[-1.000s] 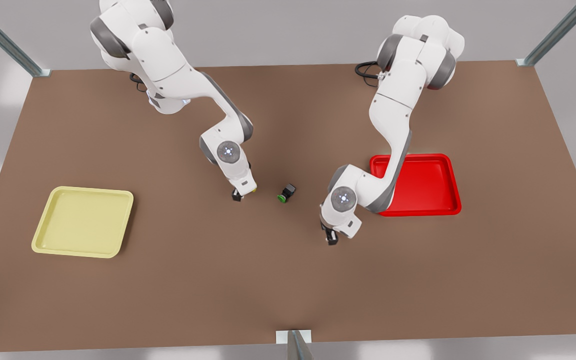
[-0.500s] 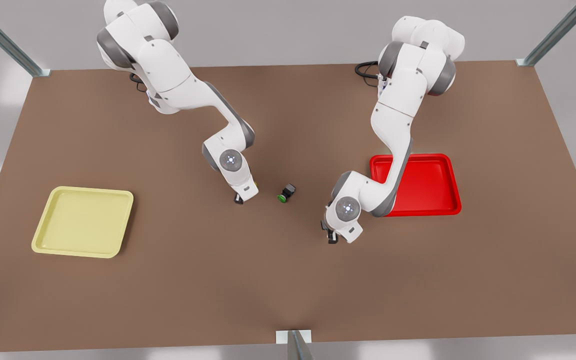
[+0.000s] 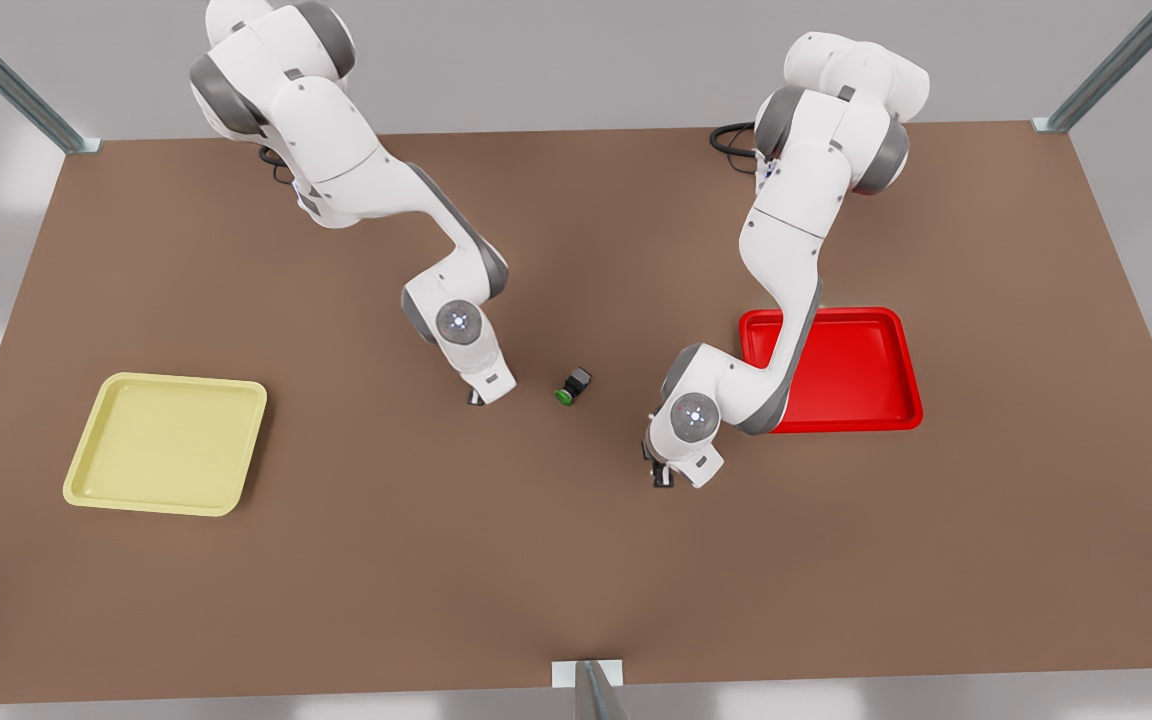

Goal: Place the switches on the corresponding trays according to their colors

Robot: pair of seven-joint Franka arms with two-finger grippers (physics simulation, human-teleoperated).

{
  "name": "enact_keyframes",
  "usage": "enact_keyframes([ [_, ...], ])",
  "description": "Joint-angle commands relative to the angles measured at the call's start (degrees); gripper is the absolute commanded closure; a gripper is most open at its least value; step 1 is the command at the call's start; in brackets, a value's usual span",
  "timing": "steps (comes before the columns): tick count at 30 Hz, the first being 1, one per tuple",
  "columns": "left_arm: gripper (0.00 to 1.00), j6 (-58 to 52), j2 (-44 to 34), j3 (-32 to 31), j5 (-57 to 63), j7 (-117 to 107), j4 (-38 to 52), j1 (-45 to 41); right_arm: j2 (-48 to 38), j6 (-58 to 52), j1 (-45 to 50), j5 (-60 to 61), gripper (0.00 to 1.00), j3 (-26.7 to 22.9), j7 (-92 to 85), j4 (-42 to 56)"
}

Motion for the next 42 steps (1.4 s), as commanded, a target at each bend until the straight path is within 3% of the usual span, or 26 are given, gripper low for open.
enact_keyframes([
  [1,0.27,0.18,-0.05,0.0,-0.05,-0.99,0.21,0.0,-0.05,-1.22,-0.11,-0.16,0.54,0.02,-0.9,0.02],
  [5,0.34,0.18,-0.05,0.0,-0.05,-0.81,0.21,0.0,-0.93,-4.12,-0.72,-0.07,0.54,0.02,-0.9,0.02],
  [7,0.49,0.18,-0.14,0.0,-0.05,-0.9,0.21,0.0,-2.77,-8.16,-1.78,0.02,0.54,0.02,-0.9,1.34],
  [11,0.49,-0.43,-0.58,0.08,0.13,-0.29,1.09,0.18,-6.64,-14.22,-8.37,0.1,0.53,-0.15,-0.81,1.34],
  [14,0.49,-15.63,-8.13,3.77,2.23,0.24,-0.49,1.05,-8.23,-17.57,-16.89,0.02,0.53,-0.59,-2.92,1.96],
  [17,0.49,-18.62,-21.49,4.66,8.56,7.79,-14.81,8.17,-8.14,-17.65,-22.34,0.02,0.53,-6.22,-14.52,3.01],
  [21,0.49,-23.9,-36.08,7.99,14.1,26.95,-30.28,16.26,-7.7,-19.68,-23.66,-0.07,0.53,-18.52,-33.15,8.11],
  [24,0.48,-20.3,-39.6,8.0,13.58,26.96,-39.69,15.56,-6.91,-18.97,-24.63,-0.6,0.53,-25.02,-42.04,10.74],
  [25,0.3,-19.77,-39.6,7.91,11.91,26.96,-40.66,14.07,-6.38,-18.62,-24.72,-2.79,0.53,-26.34,-41.86,11.54],
  [26,0.04,-19.77,-39.6,7.56,10.76,27.13,-40.66,13.53,-4.1,-16.52,-24.81,-3.85,0.53,-27.84,-41.51,12.06],
  [29,0.0,-20.12,-38.55,5.1,9.8,27.66,-37.76,13.53,0.56,-13.79,-24.81,-3.76,0.53,-28.63,-40.55,13.12],
  [30,0.0,-26.08,-37.23,4.22,7.61,35.81,-31.71,13.71,1.53,-13.79,-24.81,-3.76,0.48,-28.63,-39.05,13.21],
  [31,0.0,-41.45,-32.75,4.3,3.56,52.68,-15.46,14.15,1.97,-13.79,-24.81,-3.15,0.0,-28.63,-38.87,13.21],
  [32,0.0,-50.95,-30.38,4.22,4.0,69.8,-4.83,13.89,1.97,-13.79,-24.81,-3.06,0.0,-28.63,-38.87,13.21],
  [34,0.0,-57.38,-30.28,4.48,3.82,95.42,8.91,14.33,1.88,-13.88,-24.98,-3.15,0.0,-28.63,-38.96,13.91],
  [36,0.0,-58.27,-35.73,4.22,7.42,116.67,9.26,17.4,1.79,-13.96,-24.98,-3.15,0.0,-28.63,-39.4,14.0],
  [38,0.0,-55.45,-38.9,4.3,10.68,119.16,9.96,19.51,-0.84,-15.8,-24.9,-2.01,0.0,-28.19,-39.14,16.54],
  [39,0.0,-53.44,-39.34,4.39,10.5,118.45,11.02,20.3,-1.28,-23.44,-24.72,1.94,0.0,-28.1,-38.79,22.16],
  [41,0.0,-53.26,-39.86,4.22,8.14,117.66,11.02,20.21,-4.0,-36.87,-22.79,4.41,0.0,-26.27,-18.54,29.1],
  [42,0.0,-53.34,-39.86,4.22,6.46,117.57,10.85,20.21,-5.23,-47.59,-22.26,4.41,0.0,-22.23,1.32,33.67],
])
